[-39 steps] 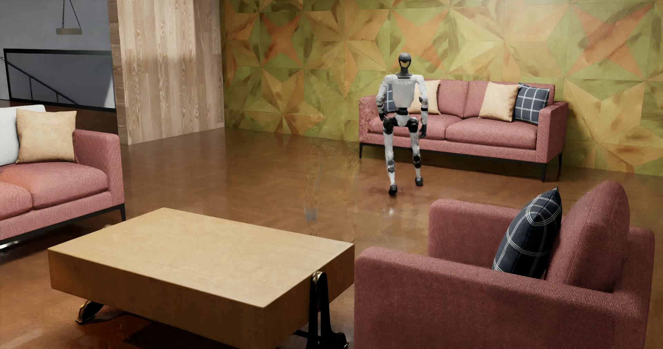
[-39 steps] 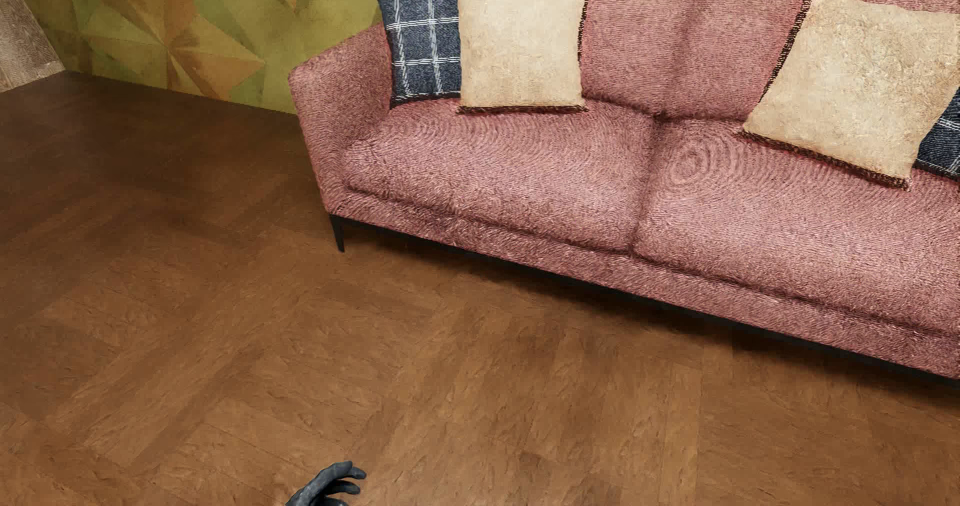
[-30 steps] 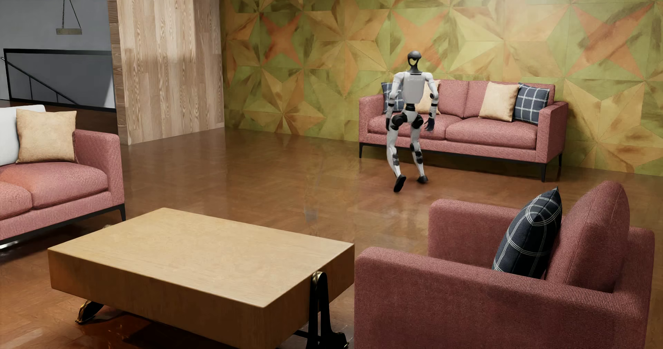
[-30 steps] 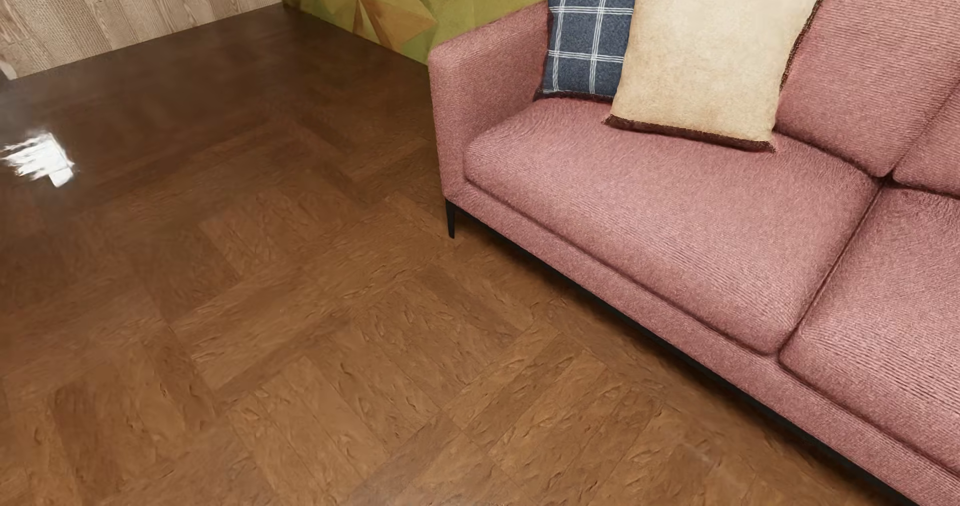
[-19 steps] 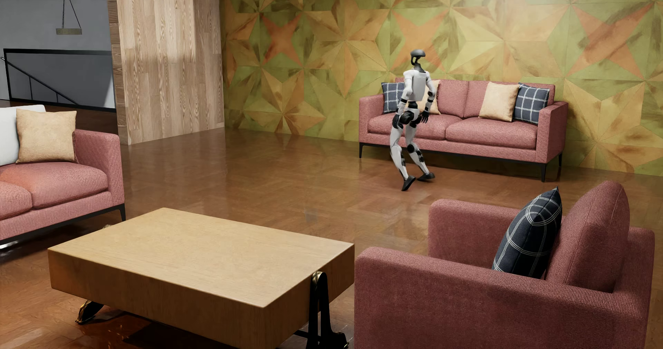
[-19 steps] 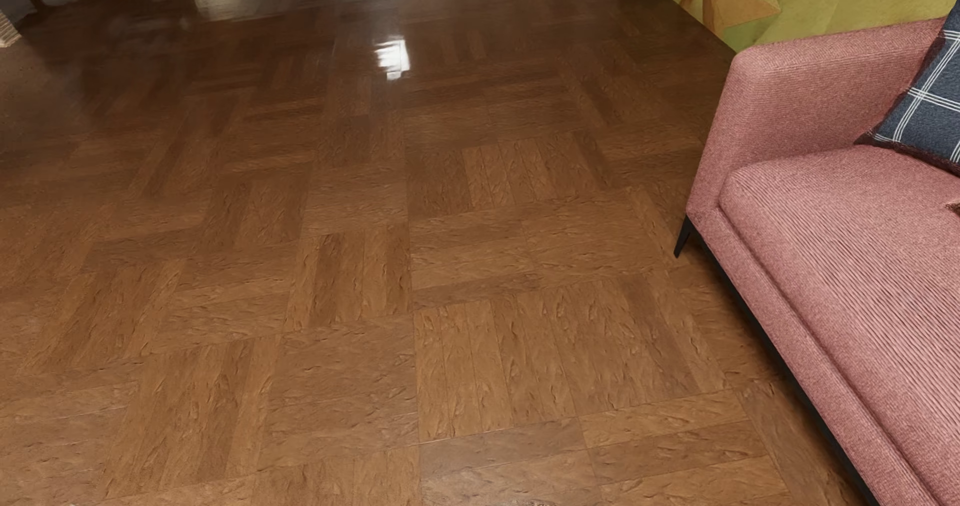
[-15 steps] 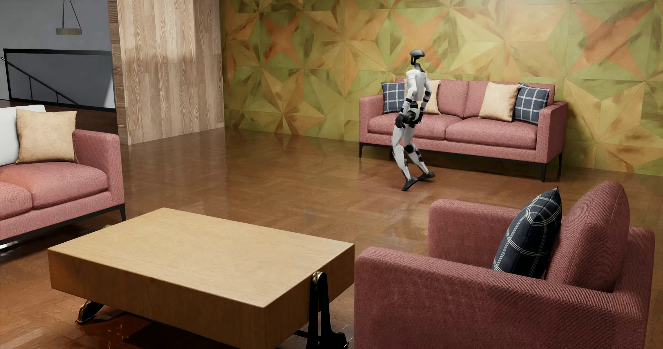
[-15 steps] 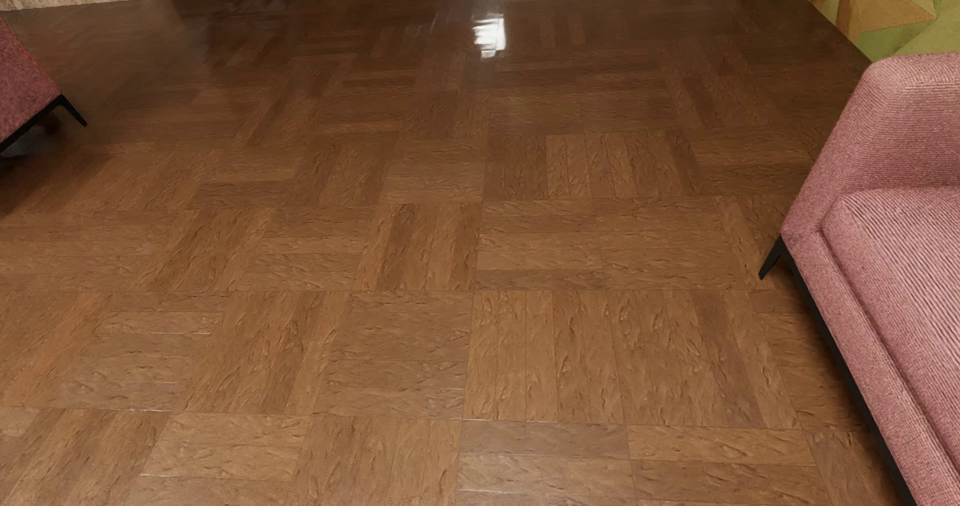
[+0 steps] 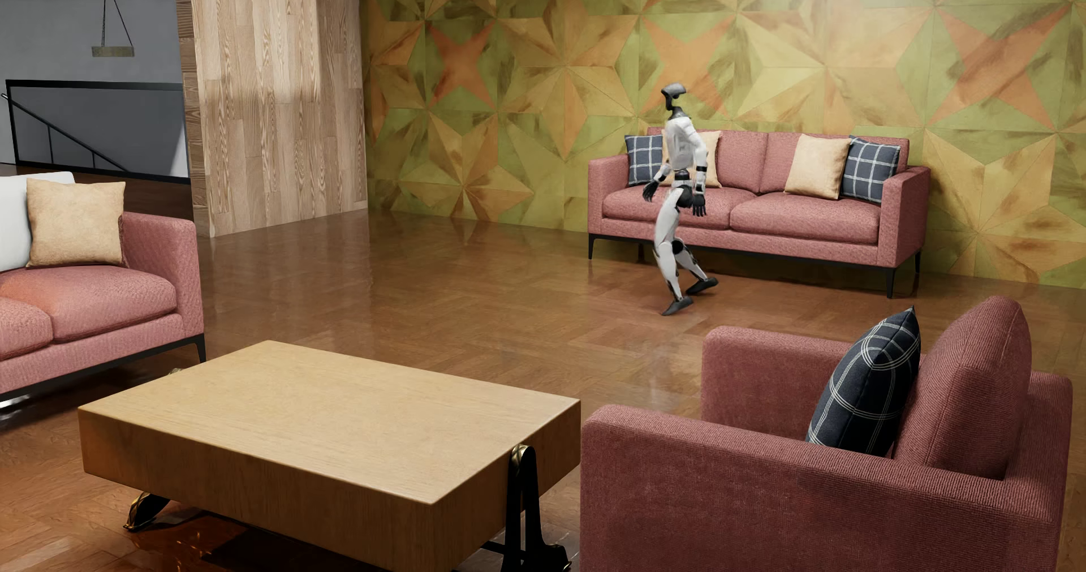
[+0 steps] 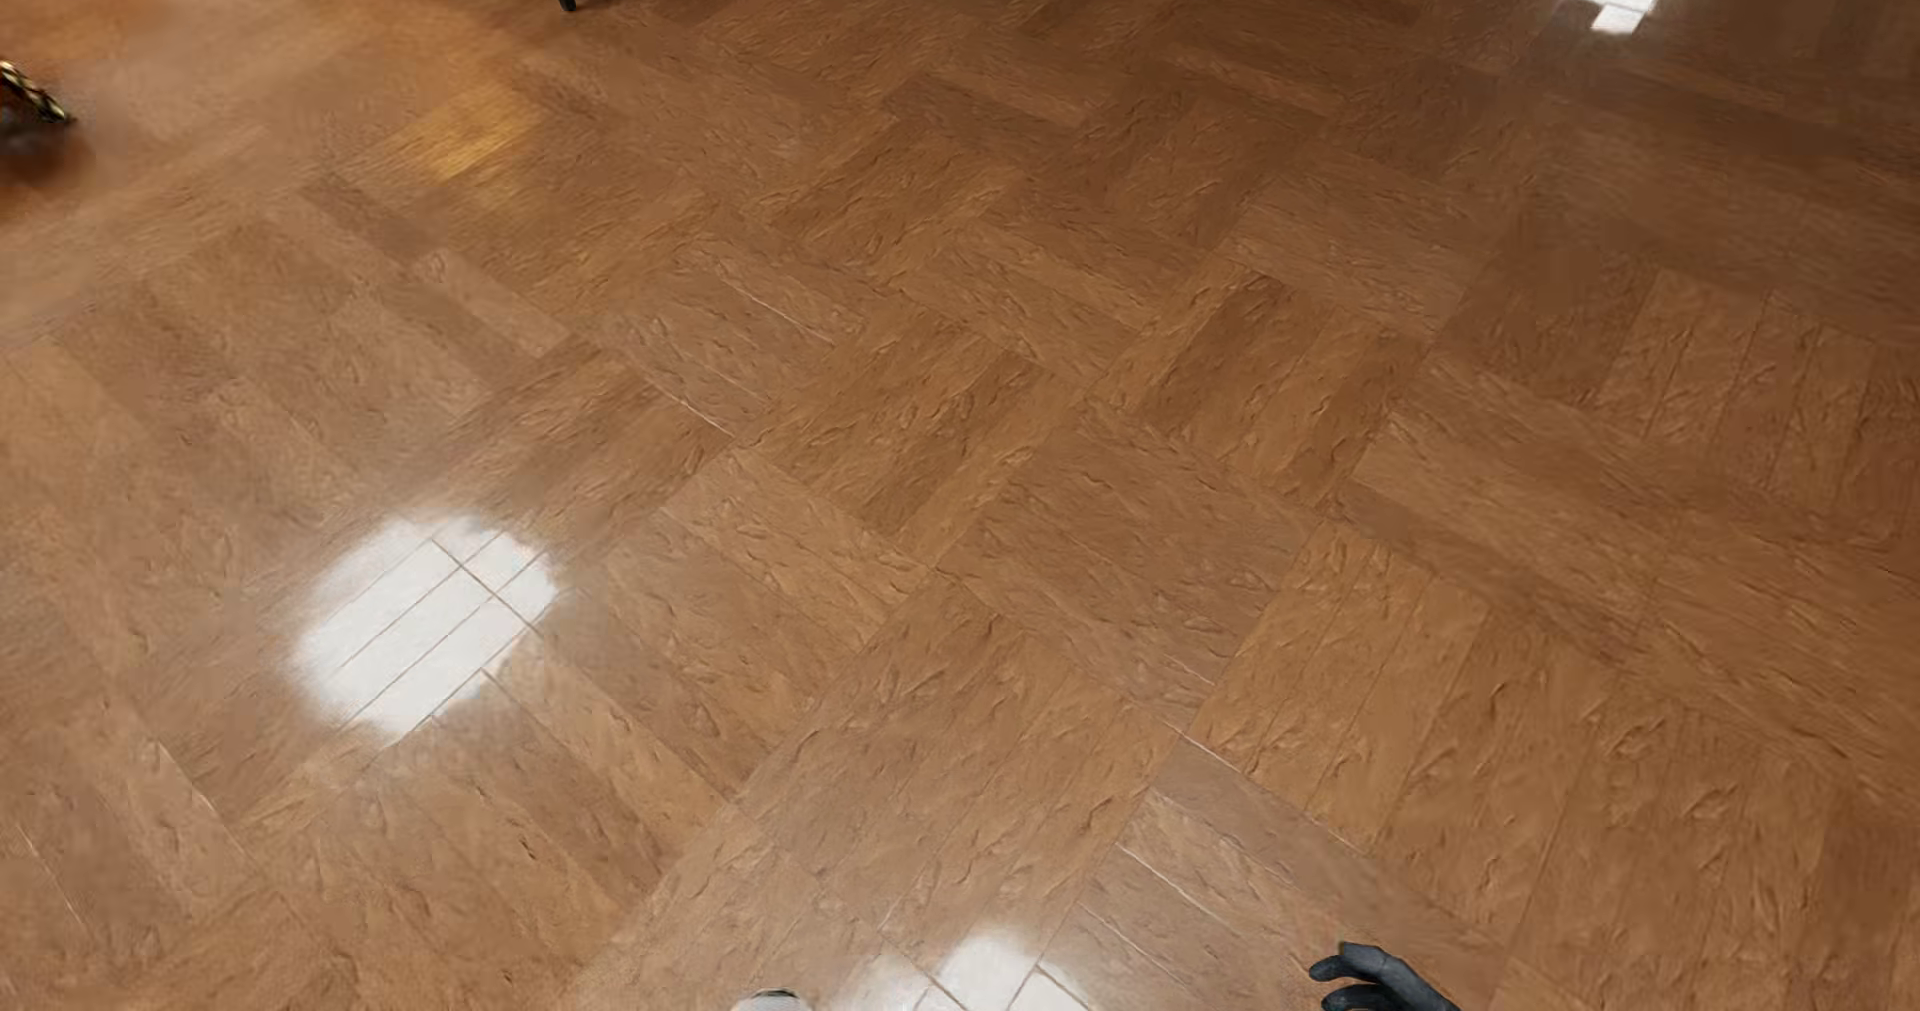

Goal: Go to the yellow coffeetable

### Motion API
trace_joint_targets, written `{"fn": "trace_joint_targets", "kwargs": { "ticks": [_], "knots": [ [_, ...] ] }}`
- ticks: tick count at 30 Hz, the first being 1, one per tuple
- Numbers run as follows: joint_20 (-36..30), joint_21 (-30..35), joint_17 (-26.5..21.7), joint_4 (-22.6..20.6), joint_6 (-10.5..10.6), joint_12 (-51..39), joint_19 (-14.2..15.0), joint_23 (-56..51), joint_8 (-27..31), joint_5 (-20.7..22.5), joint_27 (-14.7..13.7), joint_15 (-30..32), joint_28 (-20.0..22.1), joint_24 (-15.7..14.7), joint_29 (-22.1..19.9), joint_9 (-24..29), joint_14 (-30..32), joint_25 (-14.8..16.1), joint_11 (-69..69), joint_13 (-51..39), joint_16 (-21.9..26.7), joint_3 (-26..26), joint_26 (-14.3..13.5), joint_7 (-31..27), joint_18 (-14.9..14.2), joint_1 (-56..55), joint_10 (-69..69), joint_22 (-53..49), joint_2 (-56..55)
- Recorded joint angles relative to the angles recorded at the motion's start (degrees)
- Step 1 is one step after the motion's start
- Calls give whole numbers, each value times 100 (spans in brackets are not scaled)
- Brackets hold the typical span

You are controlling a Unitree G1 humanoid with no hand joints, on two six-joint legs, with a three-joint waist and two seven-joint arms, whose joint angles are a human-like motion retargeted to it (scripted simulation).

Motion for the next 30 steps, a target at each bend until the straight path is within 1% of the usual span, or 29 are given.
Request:
{"fn": "trace_joint_targets", "kwargs": {
  "ticks": [1, 2, 3, 4, 5, 6, 7, 8, 9, 10, 12, 13, 14, 15, 16, 17, 18, 19, 20, 21, 22, 23, 24, 25, 26, 27, 28, 29, 30],
  "knots": [
    [134, -47, 24, 109, 43, 46, 0, -76, 0, 125, 0, 96, 0, 0, 0, -22, 539, 0, -196, 83, -75, 27, 0, 0, 0, -219, 194, 33, 275],
    [-126, 6, 66, 190, -19, 85, 0, -43, 0, 148, 0, 186, 0, 0, 0, -59, 761, 0, -314, 149, -70, 210, 0, 0, 0, -298, 479, -61, 505],
    [32, -61, 98, 175, -24, 134, 0, -8, 0, 189, 0, 264, 0, 0, 0, -79, 1046, 0, -436, 272, -82, 350, 0, 0, 0, -375, 590, -5, 808],
    [110, 11, 91, 148, 6, 174, 0, 123, 0, 226, 0, 360, 0, 0, 0, -129, 1118, 0, -455, 340, -99, 524, 0, 0, 0, -411, 661, 14, 949],
    [84, 3, 93, -16, -46, 172, 0, 268, 0, 48, 0, 481, 0, 0, 0, -156, 1183, 0, -228, 366, -130, 641, 0, 0, 0, -651, 940, 11, 937],
    [30, 9, 140, -232, -86, 107, 0, 513, 0, -160, 0, 684, 0, 0, 0, -109, 997, 0, 156, 388, -126, 633, 0, 0, 0, -622, 1131, 82, 976],
    [28, -86, 199, -421, -85, -28, 0, 797, 0, -297, 0, 874, 0, 0, 0, -108, 616, 0, 660, 462, -116, 599, 0, 0, 0, -526, 1222, 163, 741],
    [36, -36, 242, -593, -68, -118, 0, 1107, 0, -272, 0, 787, 0, 0, 0, -88, 227, 0, 1401, 495, -40, 395, 0, 0, 0, -377, 1190, 70, 402],
    [258, -65, 280, -827, -51, -264, 0, 1372, 0, -78, 0, 674, 0, 0, 0, -18, -122, 0, 2030, 599, -19, 96, 0, 0, 0, -99, 1079, 132, 183],
    [392, 33, 317, -1080, -80, -466, 0, 1595, 0, 144, 0, 598, 0, 0, 0, -34, -475, 0, 2595, 687, 70, -243, 0, 0, 0, 112, 872, -17, -287],
    [703, 321, 340, -1570, -101, -920, 0, 1897, 0, 651, 0, 402, 0, 0, 0, -18, -1383, 0, 2949, 963, 182, -728, 0, 0, 0, 994, -10, -328, -1305],
    [796, 549, 339, -1812, -144, -1035, 0, 1967, 0, 874, 0, 383, 0, 0, 0, 38, -1893, 0, 2708, 1096, 315, -926, 0, 0, 0, 1752, -669, -742, -1723],
    [895, 656, 305, -1842, -83, -1197, 0, 2019, 0, 1118, 0, 408, 0, 0, 0, 17, -2282, 0, 2295, 1228, 346, -1198, 0, 0, 0, 2309, -1107, -922, -2231],
    [951, 723, 298, -1794, -61, -1327, 0, 2115, 0, 1173, 0, 504, 0, 0, 0, -24, -2665, 0, 1856, 1329, 421, -1551, 0, 0, 0, 2823, -1458, -1182, -2672],
    [1051, 719, 292, -1728, -5, -1508, 0, 2218, 0, 1148, 0, 707, 0, 0, 0, -33, -2929, 0, 1378, 1392, 466, -1864, 0, 0, 0, 3190, -1685, -1464, -3157],
    [1050, 868, 230, -1657, 49, -1653, 0, 2355, 0, 1106, 0, 868, 0, 0, 0, -47, -3214, 0, 837, 1393, 564, -2119, 0, 0, 0, 3646, -1894, -1753, -3508],
    [985, 942, 169, -1591, 85, -1850, 0, 2535, 0, 1059, 0, 1007, 0, 0, 0, -27, -3508, 0, 222, 1375, 615, -2254, 0, 0, 0, 4161, -1875, -1929, -3771],
    [841, 914, 85, -1512, 117, -2020, 0, 2602, 0, 1012, 0, 1036, 0, 0, 0, -6, -3617, 0, -463, 1376, 690, -2437, 0, 0, 0, 4497, -1973, -2066, -3909],
    [685, 936, 35, -1372, 94, -2134, 0, 2672, 0, 907, 0, 928, 0, 0, 0, -59, -3527, 0, -771, 1356, 745, -2663, 0, 0, 0, 4784, -2007, -2096, -4025],
    [513, 985, 3, -1137, 148, -2183, 0, 2824, 0, 881, 0, 671, 0, 0, 0, -101, -3160, 0, -598, 1285, 740, -2888, 0, 0, 0, 4943, -1957, -1969, -4131],
    [357, 1012, -44, -940, 266, -2128, 0, 2927, 0, 971, 0, 607, 0, 0, 0, -97, -2517, 0, -138, 1235, 675, -3058, 0, 0, 0, 5095, -1705, -1731, -4076],
    [150, 975, -61, -796, 422, -2021, 0, 3057, 0, 1021, 0, 834, 0, 0, 0, -203, -1588, 0, 438, 1194, 527, -3105, 0, 0, 0, 4898, -1108, -1455, -4319],
    [-140, 1210, -41, -580, 568, -1960, 0, 3304, 0, 1088, 0, 684, 0, 0, 0, -171, -555, 0, 1284, 1031, 362, -3011, 0, 0, 0, 4578, -227, -995, -4336],
    [-340, 984, 117, -569, 433, -1730, 0, 3250, 0, 1392, 0, 291, 0, 0, 0, 195, 567, 0, 1618, 874, 501, -2729, 0, 0, 0, 4375, 1017, -1048, -3710],
    [-575, 1041, 242, -513, 405, -1682, 0, 3178, 0, 1556, 0, -28, 0, 0, 0, 136, 622, 0, 1634, 717, 422, -2353, 0, 0, 0, 3635, 2374, -755, -3345],
    [-712, 1076, 338, -587, 318, -1480, 0, 2965, 0, 1709, 0, -86, 0, 0, 0, 201, 124, 0, 1357, 533, 396, -1817, 0, 0, 0, 3081, 3299, -668, -2690],
    [-853, 902, 370, -701, 224, -1163, 0, 2495, 0, 1793, 0, -77, 0, 0, 0, 145, -197, 0, 984, 493, 311, -1387, 0, 0, 0, 2416, 3801, -502, -2054],
    [-739, 663, 446, -917, 87, -908, 0, 2016, 0, 1731, 0, 11, 0, 0, 0, 80, -318, 0, 509, 382, 198, -1004, 0, 0, 0, 1606, 3823, -255, -1422],
    [-393, 462, 446, -986, 26, -487, 0, 1440, 0, 1746, 0, 133, 0, 0, 0, 84, -48, 0, -80, 393, 76, -561, 0, 0, 0, 1120, 3092, -154, -563]
  ]
}}
